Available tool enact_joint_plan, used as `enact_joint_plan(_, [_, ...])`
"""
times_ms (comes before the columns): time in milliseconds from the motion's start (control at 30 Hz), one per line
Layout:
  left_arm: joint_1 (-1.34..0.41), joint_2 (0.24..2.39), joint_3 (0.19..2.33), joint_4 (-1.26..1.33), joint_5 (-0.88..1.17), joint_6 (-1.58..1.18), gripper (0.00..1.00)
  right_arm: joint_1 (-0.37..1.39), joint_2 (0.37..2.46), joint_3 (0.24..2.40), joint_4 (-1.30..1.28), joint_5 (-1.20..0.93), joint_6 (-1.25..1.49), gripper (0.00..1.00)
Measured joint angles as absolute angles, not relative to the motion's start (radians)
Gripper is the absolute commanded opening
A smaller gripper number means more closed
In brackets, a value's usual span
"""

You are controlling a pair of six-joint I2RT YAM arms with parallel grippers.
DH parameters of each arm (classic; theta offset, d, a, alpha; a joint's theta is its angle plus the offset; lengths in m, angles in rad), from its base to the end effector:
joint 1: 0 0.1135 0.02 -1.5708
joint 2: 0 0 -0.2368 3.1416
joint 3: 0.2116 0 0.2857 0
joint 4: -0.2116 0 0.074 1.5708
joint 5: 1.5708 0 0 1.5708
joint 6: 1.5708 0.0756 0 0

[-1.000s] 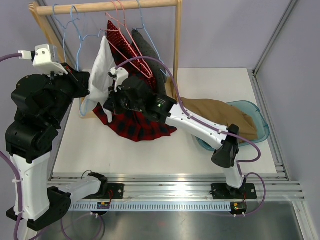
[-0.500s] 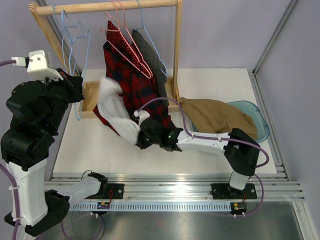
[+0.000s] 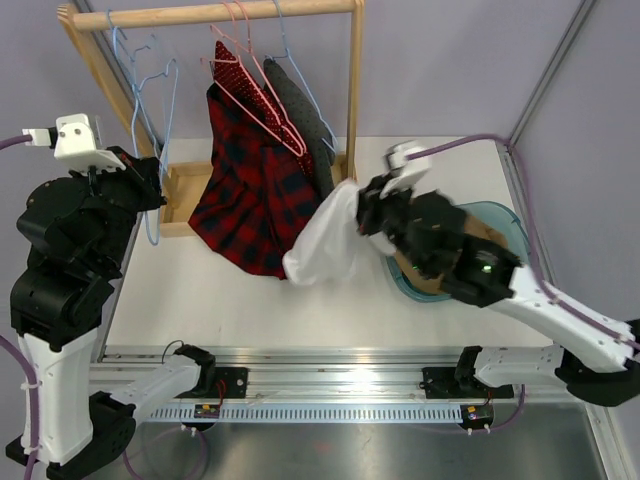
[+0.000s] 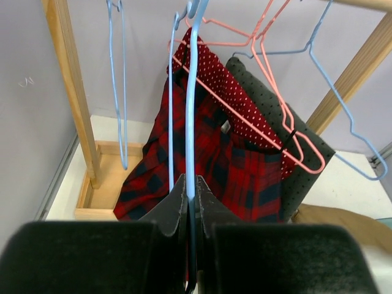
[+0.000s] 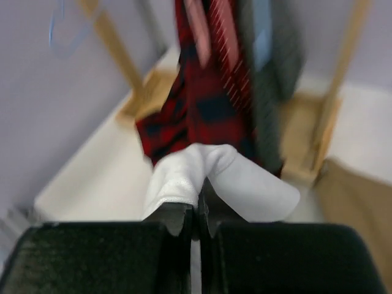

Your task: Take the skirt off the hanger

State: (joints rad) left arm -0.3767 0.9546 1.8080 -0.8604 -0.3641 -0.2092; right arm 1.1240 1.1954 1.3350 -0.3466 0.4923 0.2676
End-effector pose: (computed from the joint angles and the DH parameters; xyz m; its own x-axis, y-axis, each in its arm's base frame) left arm 0.1645 -0.0361 0.5557 -0.0090 -0.2051 -0.9787 0.0110 0.9787 -0.2052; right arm 0.1787 0.2903 0.4032 -0.2429 0.0322 -0.9695 -0.5502 0.8185 0.1651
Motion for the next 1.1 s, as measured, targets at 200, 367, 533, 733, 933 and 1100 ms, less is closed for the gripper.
enact_joint_plan(200, [-0.377,0.934,1.764,-0.864,-0.365,-0.203,0.0,0.862,1.074,1.551,-0.352,0.639,0.125,0.0])
enact_joint_plan(367, [-0.377,0.92,1.751,-0.865,-0.371,-0.2,0.0,0.74,1.084,1.601,-0.382,0.696,0.074,0.0])
enact_joint_plan(533, [-0.377,0.918,1.732,-0.862,-0.378,-0.193,0.0,0.689,1.098,1.514,-0.406,0.698,0.091,0.0])
enact_joint_plan(733, [-0.377,0.926,1.699,-0.857,-0.384,-0.187,0.0,0.661,1.038,1.143,-0.436,0.743,0.302,0.0])
enact_joint_plan(933, [-0.377,0.96,1.697,-0.831,-0.392,-0.175,0.0,0.657,1.016,0.819,-0.521,0.733,0.642,0.55])
enact_joint_plan(1100, [-0.377,1.03,1.724,-0.806,-0.392,-0.163,0.0,0.653,1.08,0.761,-0.52,0.661,0.786,0.99])
